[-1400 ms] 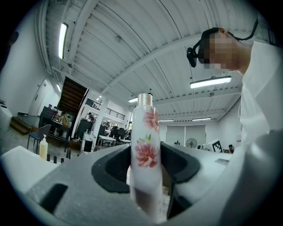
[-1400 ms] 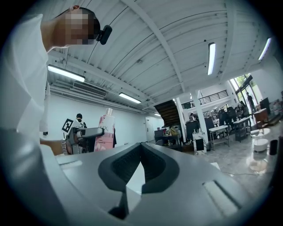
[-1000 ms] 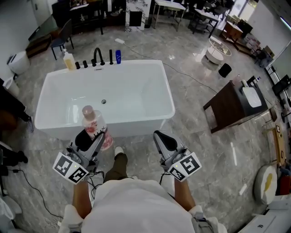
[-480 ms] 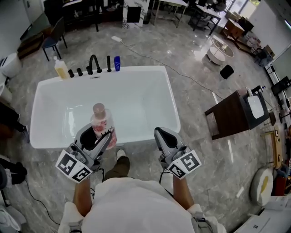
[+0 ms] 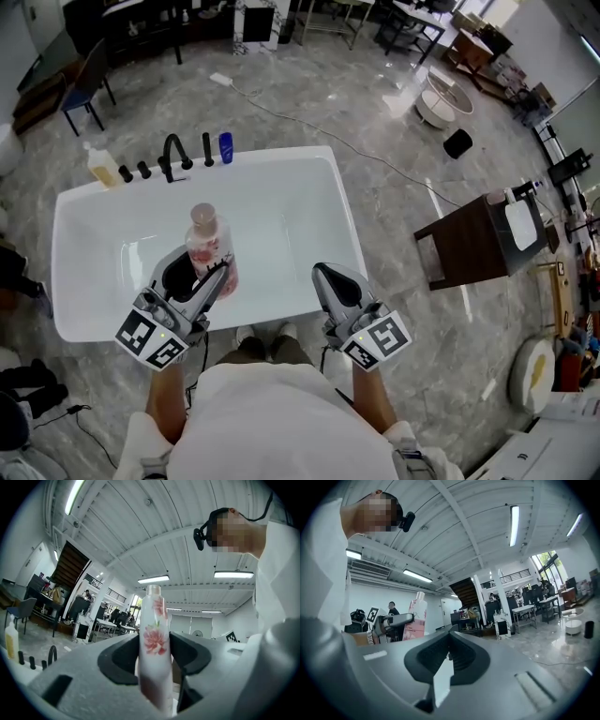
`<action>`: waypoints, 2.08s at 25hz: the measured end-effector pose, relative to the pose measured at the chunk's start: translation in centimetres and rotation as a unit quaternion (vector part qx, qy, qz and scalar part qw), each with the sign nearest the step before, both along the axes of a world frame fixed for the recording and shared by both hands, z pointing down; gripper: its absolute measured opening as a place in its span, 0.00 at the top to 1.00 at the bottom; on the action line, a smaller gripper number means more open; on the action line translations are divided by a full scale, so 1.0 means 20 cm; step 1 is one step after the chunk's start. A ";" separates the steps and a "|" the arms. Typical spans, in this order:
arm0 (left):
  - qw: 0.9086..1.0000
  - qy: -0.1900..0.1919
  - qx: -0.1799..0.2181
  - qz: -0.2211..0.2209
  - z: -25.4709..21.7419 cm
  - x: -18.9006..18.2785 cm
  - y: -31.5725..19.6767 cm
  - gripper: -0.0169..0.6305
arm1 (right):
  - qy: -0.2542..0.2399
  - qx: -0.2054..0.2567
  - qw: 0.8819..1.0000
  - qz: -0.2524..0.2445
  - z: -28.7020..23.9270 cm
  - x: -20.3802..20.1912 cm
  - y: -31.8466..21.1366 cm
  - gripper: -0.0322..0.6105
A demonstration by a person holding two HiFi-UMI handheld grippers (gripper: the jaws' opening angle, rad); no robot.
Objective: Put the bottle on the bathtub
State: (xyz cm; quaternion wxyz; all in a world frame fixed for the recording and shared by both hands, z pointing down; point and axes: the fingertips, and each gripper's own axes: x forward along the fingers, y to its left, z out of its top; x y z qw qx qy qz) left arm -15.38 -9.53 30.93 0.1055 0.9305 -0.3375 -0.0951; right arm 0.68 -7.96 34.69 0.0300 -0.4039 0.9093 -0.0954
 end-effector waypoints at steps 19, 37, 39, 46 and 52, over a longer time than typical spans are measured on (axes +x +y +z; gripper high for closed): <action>0.996 -0.039 -0.020 -0.080 0.41 0.39 -0.83 0.66 | -0.019 -0.053 0.997 -0.047 0.29 0.35 -0.58 0.94; 0.988 -0.074 0.005 -0.133 2.00 0.30 -2.25 0.66 | 0.022 -0.082 0.996 -0.027 1.51 0.22 -1.24 0.94; 0.987 -0.084 0.007 -0.140 2.17 0.31 -2.39 0.66 | 0.027 -0.091 0.995 -0.024 1.66 0.22 -1.27 0.94; 0.980 -0.117 0.021 -0.161 2.49 0.38 -2.72 0.66 | 0.030 -0.120 0.992 0.000 1.98 0.28 -1.29 0.94; 0.975 -0.106 0.032 -0.192 2.52 0.33 -2.91 0.66 | 0.072 -0.008 0.997 -0.021 1.93 0.14 -1.75 0.94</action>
